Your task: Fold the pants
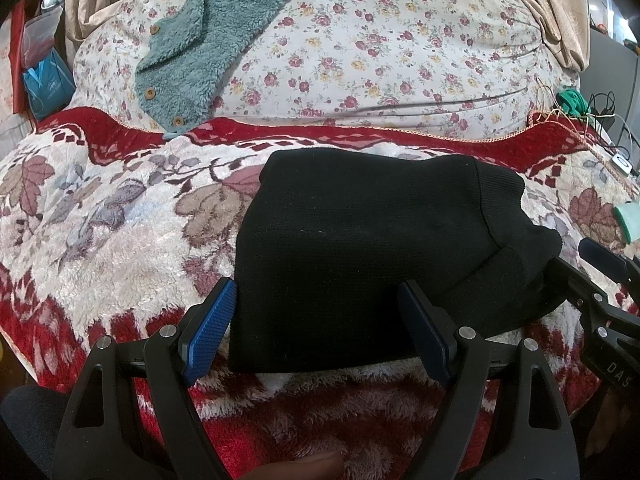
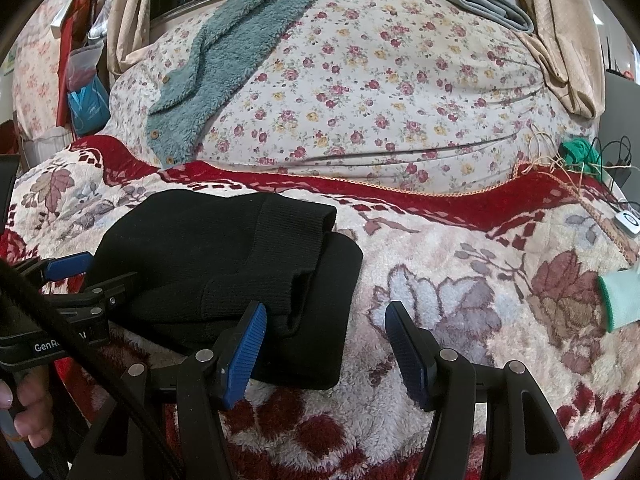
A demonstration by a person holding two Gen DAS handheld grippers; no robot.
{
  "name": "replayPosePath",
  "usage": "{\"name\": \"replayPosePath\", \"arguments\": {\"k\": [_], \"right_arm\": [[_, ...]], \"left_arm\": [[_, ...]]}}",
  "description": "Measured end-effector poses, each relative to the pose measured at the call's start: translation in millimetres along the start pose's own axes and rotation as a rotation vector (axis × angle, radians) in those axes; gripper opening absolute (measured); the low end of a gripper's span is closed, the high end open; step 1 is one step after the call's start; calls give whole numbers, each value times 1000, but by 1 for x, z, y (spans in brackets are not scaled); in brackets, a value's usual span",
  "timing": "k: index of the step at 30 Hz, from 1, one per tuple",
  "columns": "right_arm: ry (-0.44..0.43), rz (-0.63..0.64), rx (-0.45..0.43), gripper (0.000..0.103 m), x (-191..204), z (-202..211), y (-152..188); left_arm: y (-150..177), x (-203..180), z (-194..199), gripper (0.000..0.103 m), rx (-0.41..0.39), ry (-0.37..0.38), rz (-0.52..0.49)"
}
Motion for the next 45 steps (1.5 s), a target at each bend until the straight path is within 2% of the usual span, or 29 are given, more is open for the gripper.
{"name": "replayPosePath", "arguments": {"k": [31,45], "right_arm": [[4,-4,-1,60,2,0,-1],[36,31,-44,60,4,9,-3]], "left_arm": [[0,0,0,82,1,2,2],[0,0,0,82,1,1,3]]}}
Point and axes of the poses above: each gripper's, at about its wrist camera, not at the fingertips, and z roughly against the way its jaws point, x to its left, y to its underside, the point moved 6 cm from there along -z, roughly the way its jaws point, and after that the axes turned 2 degrees about z, right-handed, at the moved point
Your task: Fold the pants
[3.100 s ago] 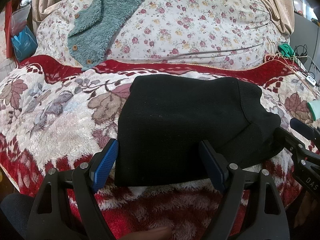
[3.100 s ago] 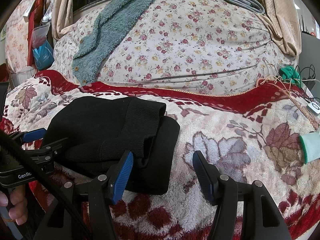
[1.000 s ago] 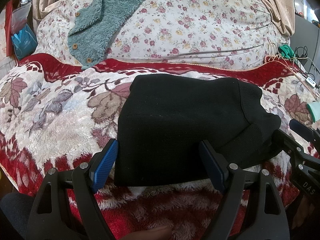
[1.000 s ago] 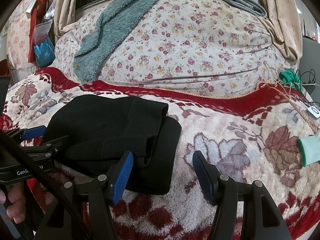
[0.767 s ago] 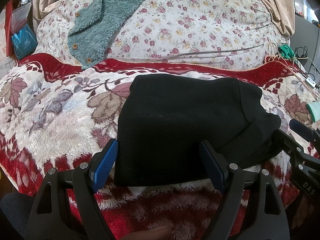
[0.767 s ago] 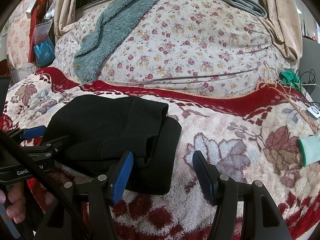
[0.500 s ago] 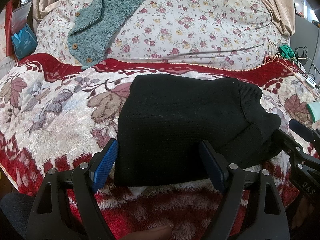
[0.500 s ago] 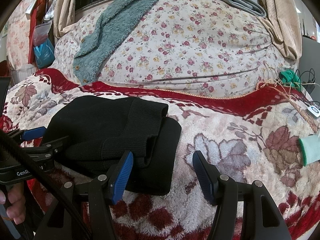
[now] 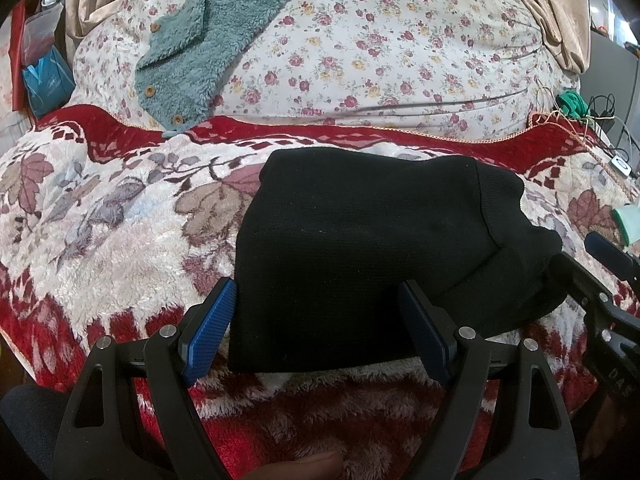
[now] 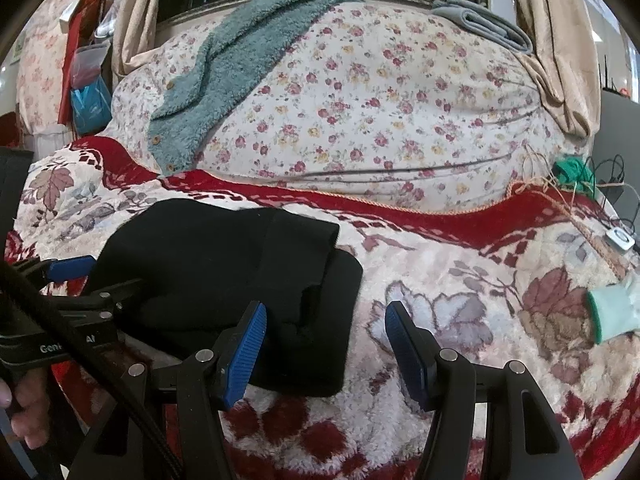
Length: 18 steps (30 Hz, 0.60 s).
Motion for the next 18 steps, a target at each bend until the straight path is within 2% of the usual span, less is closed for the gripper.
{"name": "replayPosePath", "arguments": {"k": [5,18], "right_arm": [[-1,-42,-19,60,-8,3,-2],[15,-44,-26,60,-11,4,0]], "left_arm": [[0,0,0,82,0,1,-1],[0,0,0,82,2,11,9]]}}
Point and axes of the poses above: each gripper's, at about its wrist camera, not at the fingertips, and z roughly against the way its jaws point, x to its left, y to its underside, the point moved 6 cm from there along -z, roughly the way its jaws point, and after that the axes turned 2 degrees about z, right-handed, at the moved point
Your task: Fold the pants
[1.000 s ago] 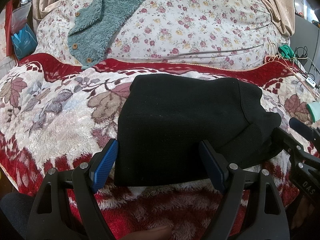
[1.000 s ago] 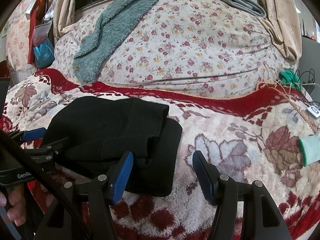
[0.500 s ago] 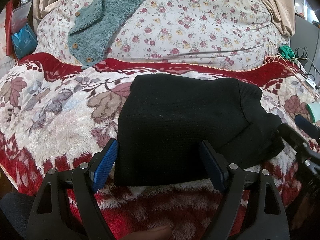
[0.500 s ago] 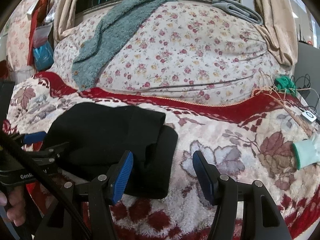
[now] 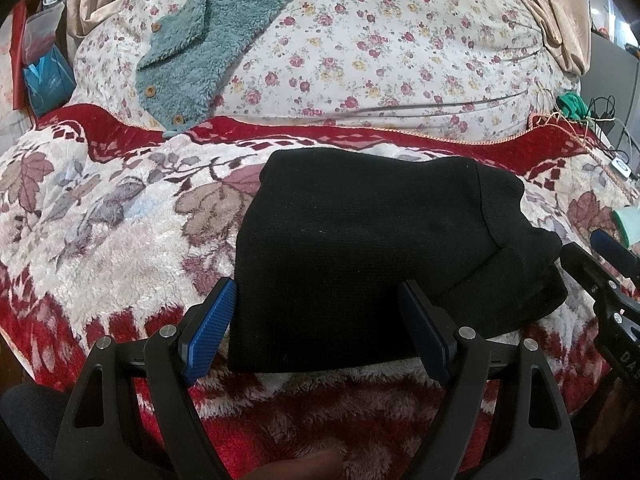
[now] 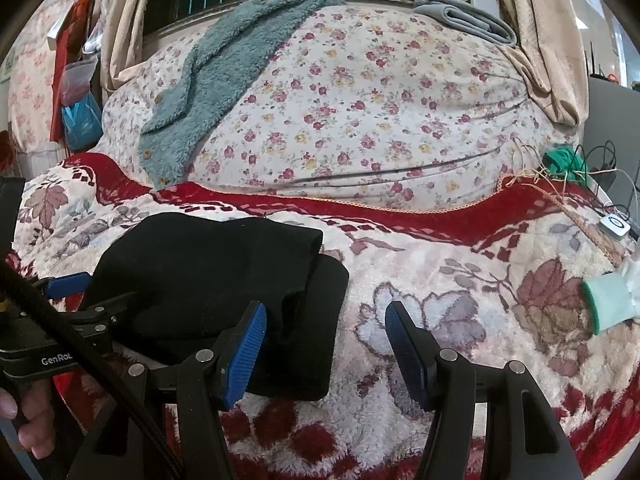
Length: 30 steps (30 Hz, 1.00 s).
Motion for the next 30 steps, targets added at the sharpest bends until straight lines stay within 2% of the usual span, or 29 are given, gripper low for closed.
{"name": "replayPosePath", "arguments": {"k": [5,9,12,14,16,17,18,20,22,25,28,30], "right_arm": [[-8,-35,-21,60,-6,6,-2],[-82,-101,-26,60,-12,15,-3],[-194,-152,-18,60,-8,22,-2],[-317,-198,-27,60,-1,28,-2],[-447,-232,-29,61,9,33,-3],[-498,-237,-18,63,15,32,-2],[-521,-238,11,63,22,29,2],[-529,-228,59,63,33,22,9],[-530,-237,78,63,38,18,14],[-508,-288,91,63,32,13,16],[-469,-362,113,63,19,0,18],[-497,-425,117,63,14,-8,18]], "left_arm": [[-14,15,9,80,19,78,81],[-41,51,23,80,-1,153,243],[-62,82,38,80,-47,152,284],[-73,102,47,80,-108,130,302],[-75,121,48,80,-151,96,364],[-72,128,43,80,-142,95,398],[-68,133,33,80,-91,123,433],[-61,137,18,80,20,179,479],[-55,139,9,80,68,185,513],[-52,137,13,80,57,138,508],[-53,132,19,80,-1,102,482],[-53,130,19,80,-15,142,476]]}}
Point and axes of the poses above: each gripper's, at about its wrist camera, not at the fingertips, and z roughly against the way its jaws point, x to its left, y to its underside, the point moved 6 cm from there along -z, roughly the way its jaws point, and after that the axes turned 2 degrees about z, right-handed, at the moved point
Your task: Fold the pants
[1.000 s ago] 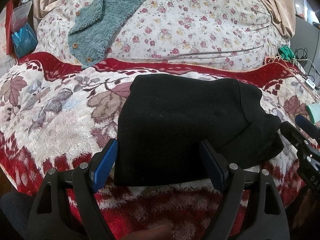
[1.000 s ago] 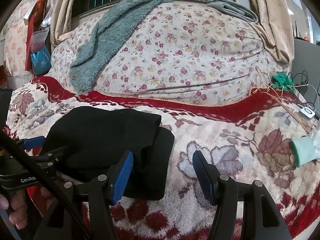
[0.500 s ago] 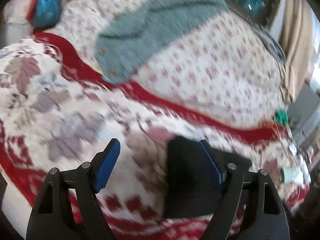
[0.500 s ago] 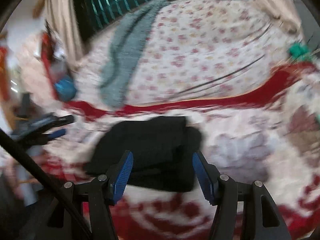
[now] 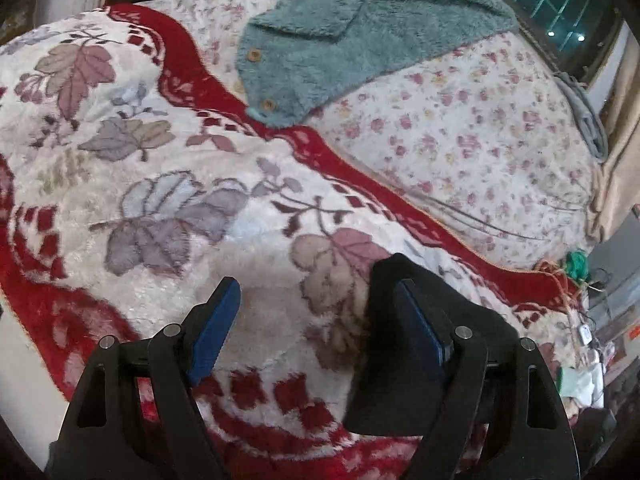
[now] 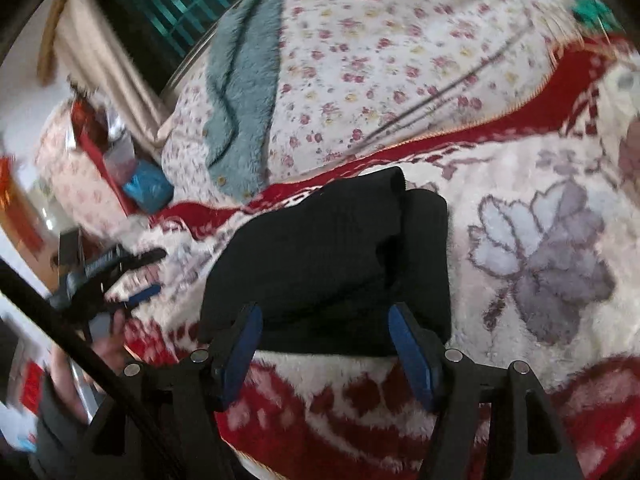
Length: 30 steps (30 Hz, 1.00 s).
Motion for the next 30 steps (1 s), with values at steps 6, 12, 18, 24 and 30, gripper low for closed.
{"name": "replayPosePath", "arguments": {"k": [6,12,18,24,30], "right_arm": [[-107,-164,-60,63,-11,-11,-11],[-171,-270,-81,34,-18,-29,-20],[-264,-318,-105,19,-21,-25,-27],[-214,-394,-120,19,-30,-41,-24],[-61,-337,-73,13,-17,-40,-28]], "left_arm": [[14,4,-24,80,143,96,95],[20,9,-29,80,182,100,157],[20,4,-27,80,172,100,132],[10,-1,-12,80,115,95,94],[-21,3,35,80,-56,56,-33]]}}
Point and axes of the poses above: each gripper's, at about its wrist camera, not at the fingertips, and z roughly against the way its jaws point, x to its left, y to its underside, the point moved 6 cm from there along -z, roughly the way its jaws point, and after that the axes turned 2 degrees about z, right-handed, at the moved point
